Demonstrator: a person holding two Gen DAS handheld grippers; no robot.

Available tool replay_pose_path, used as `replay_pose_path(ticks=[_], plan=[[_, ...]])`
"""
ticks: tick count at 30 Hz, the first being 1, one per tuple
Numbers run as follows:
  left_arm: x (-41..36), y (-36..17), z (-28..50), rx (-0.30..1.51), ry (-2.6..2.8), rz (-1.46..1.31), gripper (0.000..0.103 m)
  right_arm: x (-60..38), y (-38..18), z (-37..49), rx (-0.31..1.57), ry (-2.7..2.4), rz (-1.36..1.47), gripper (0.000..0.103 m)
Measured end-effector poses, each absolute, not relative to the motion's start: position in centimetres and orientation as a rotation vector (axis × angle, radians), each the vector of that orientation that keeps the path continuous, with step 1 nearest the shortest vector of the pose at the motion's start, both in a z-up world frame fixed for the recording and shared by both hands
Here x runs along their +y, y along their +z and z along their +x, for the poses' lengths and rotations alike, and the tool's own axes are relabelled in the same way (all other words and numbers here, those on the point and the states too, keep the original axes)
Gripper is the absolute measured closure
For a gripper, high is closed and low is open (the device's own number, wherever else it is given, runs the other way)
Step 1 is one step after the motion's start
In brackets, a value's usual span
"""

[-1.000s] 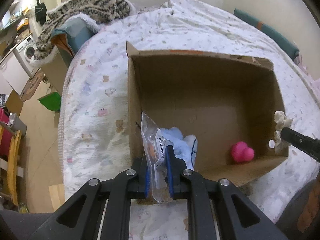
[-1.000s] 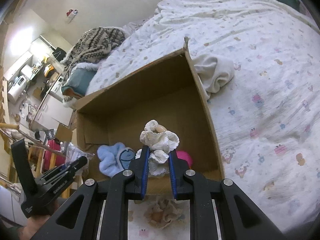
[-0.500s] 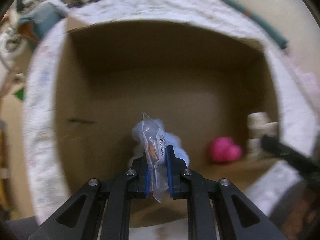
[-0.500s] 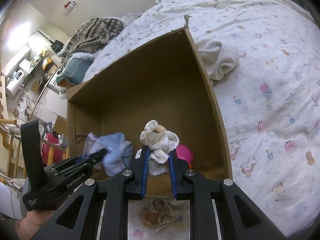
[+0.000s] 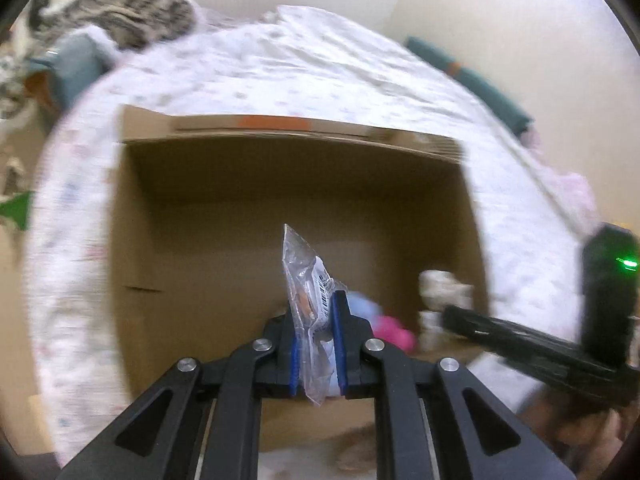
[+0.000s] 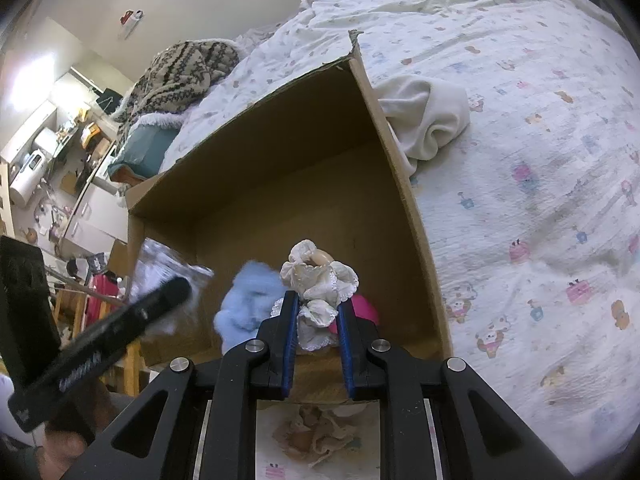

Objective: Organize soft objects
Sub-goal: 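Lower the packet and scrunchie into the box and open both tools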

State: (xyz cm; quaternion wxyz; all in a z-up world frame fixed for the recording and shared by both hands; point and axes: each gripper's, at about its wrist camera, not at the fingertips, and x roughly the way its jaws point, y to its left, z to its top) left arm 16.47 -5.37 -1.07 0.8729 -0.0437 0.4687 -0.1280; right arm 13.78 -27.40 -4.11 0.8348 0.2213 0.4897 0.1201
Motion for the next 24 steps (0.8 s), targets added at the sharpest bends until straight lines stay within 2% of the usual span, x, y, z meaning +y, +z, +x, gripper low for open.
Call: replay_pose_path(ticks=[12,24], plan=[[-5.0,-5.5,17.1,1.102,-0.113,0.011,0.091,-26.8,-4.3,14.1,1.043,0.212,0.386,0.083],[-5.3,-4.4,16.1,1.072,-0.115,0.017,0.09,-26.4,-4.0,14.0,1.016,0.216,0.341,0.083]])
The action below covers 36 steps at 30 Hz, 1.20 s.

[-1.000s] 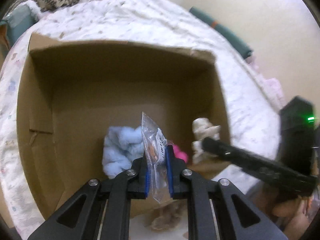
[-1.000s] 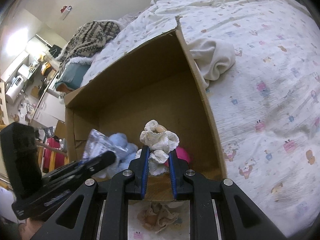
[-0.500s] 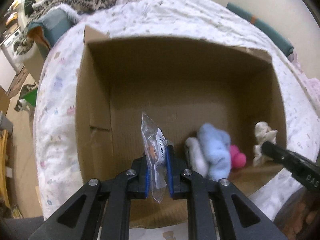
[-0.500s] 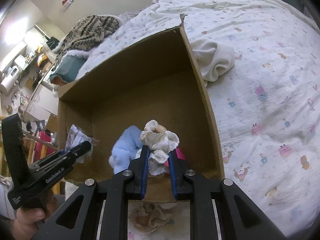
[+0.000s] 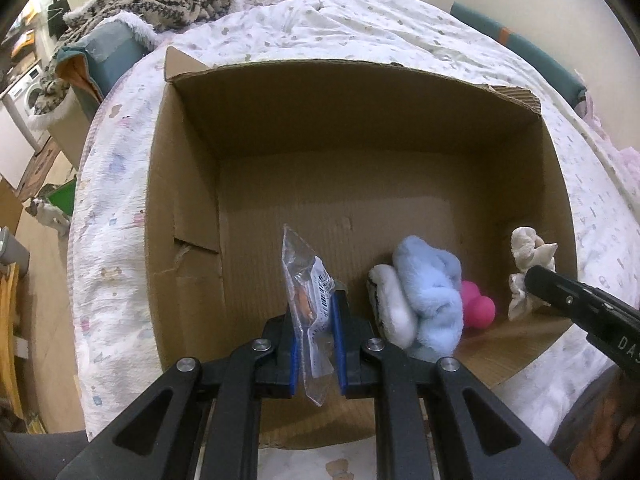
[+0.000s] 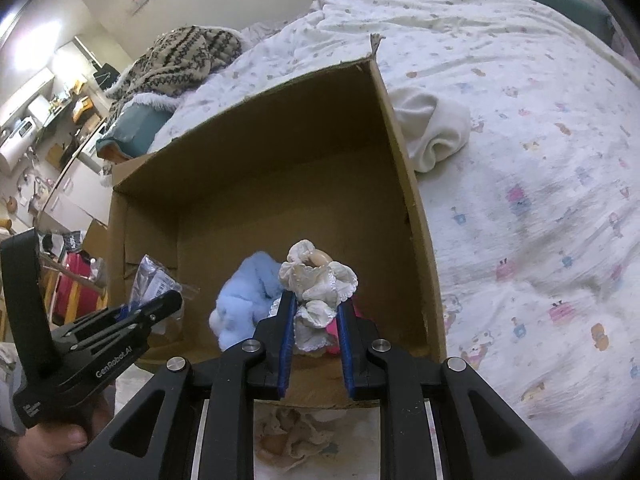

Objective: Organize soft objects
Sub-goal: 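Lower the packet and scrunchie into the box and open both tools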

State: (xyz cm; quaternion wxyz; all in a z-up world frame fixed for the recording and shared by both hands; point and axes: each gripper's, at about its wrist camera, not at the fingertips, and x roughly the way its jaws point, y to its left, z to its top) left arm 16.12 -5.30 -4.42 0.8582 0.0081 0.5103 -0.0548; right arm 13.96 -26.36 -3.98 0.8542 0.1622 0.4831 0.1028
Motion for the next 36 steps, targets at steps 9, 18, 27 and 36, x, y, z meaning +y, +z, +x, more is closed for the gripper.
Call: replay_pose_path(ticks=[9,18,27,36], plan=[[-5.0,-3.1,14.8,1.036,-0.116,0.008,0.047,-26.9,-3.7,13.7,1.004,0.213,0.386,0.071],[-5.0,-1.4,13.3,0.984,-0.113,0.039,0.047,-26.4,-2.5,12.7,0.948,0.21,0.343,0.037],[-3.5,-0.4,11.7,0.979,-0.099,0.019,0.046,-26.4,-1.9,10.9,0.954,0.205,0.347,0.037],[-2.4,-0.2,9.3,0.987,-0.076,-0.009,0.042,-26.6,-1.5,9.3,0.955,0.196,0.359,0.037]])
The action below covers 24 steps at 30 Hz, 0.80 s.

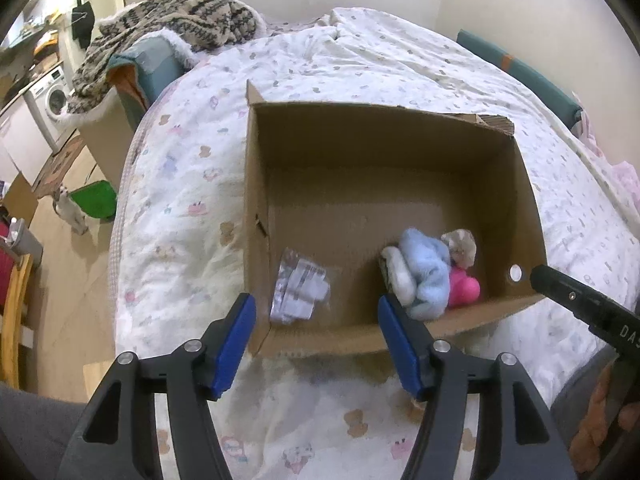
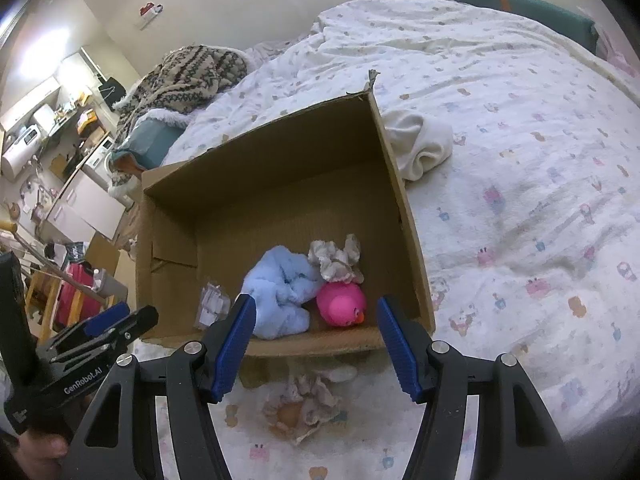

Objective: Organize soft objects
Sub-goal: 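Lower the packet and scrunchie into the box and open both tools, then withdraw both tools from the box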

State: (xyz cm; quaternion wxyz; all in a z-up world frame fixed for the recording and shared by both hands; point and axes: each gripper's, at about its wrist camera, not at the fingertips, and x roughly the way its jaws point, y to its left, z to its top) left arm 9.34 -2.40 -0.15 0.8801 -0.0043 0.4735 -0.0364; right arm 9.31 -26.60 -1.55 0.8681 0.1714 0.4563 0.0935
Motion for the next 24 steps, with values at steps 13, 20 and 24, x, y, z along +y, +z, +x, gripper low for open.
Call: replay_pose_path(ticks=[13,20,24], plan=[[-1.7,-0.6,6.6,0.998,-0.074,-0.035,0.042,-26.0,-1.9,6.5,0.99,0.188,0.381,0.037],[-1.0,-0.6,5.5,0.996,-0.072,-0.058,0.042,-25.6,-2.3,5.7,1.016,0.182,0.379,0.037],[-0.7,-0.7,5.0,1.001,-0.065,-0.075,0.042,-25.5,-2.8,5.3,1.04,0.18,0.393,0.037]])
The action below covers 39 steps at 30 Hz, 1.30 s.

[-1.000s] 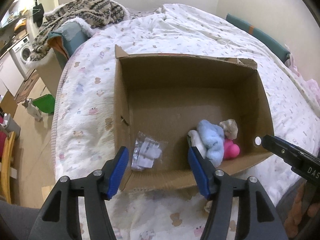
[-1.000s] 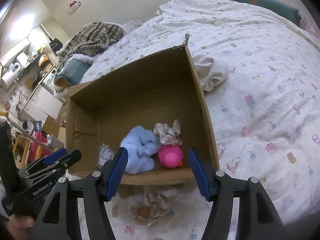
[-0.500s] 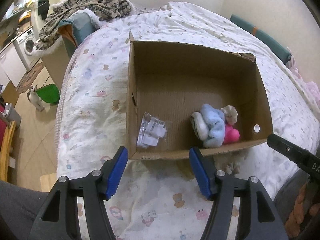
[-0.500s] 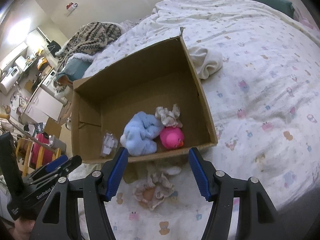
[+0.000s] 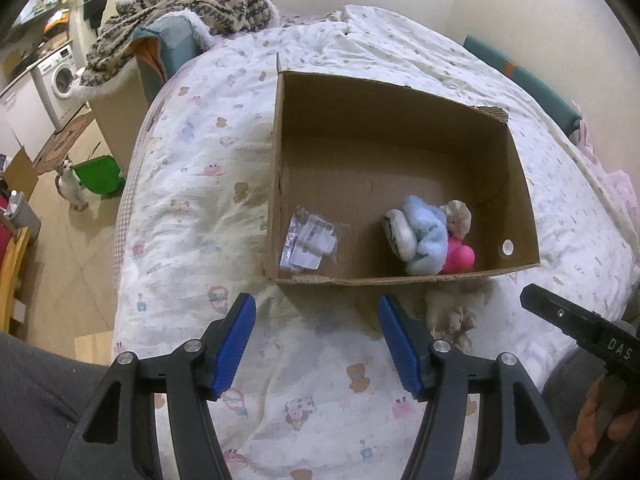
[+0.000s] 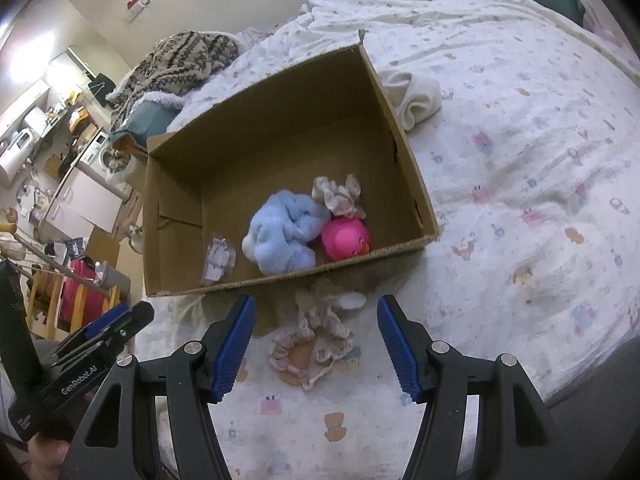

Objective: Organize soft objects
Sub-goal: 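Withdraw both tools from the box, then grasp the translucent beige cup with the left tool while the right tool grasps the lace scrunchie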

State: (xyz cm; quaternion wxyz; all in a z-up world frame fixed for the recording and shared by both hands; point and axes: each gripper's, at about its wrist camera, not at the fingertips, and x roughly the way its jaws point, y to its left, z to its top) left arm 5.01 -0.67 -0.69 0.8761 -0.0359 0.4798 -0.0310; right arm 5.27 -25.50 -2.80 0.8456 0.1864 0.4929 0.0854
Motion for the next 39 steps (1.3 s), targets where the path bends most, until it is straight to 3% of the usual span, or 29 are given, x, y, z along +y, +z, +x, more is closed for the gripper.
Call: replay_pose_path(ticks=[18,22,29,33,36,39], plan=[[0.5,-2.4,4.9,1.06,-0.026,-0.177,0.042,-25.9,-9.4,7.1,1.296,0.181,0.604,0.036],[0.5,-2.9,5.2,1.079,-0.028,-0.197,0.042,-24.6,-10.8,8.3,1.342,0.193,0.585,0.025],[0.4,-3.5,5.7,1.096,-0.022,-0.212,0.042,-22.6,-12.0,9.3,1.331,0.125,0.544,0.026],[0.5,-3.5,5.9,1.099,-0.023,-0.221,0.042,-21.2,-11.7,9.1,1.338,0.13,0.452,0.067],[0.6,-3.5,6.0,1.098,-0.022,-0.234,0.042,-21.3,-11.4,8.4,1.341,0.148,0.458,0.081],[0.6,-3.5,6.0,1.098,-0.022,-0.239,0.042,-21.7,-10.4,7.4,1.331,0.174,0.466,0.085]])
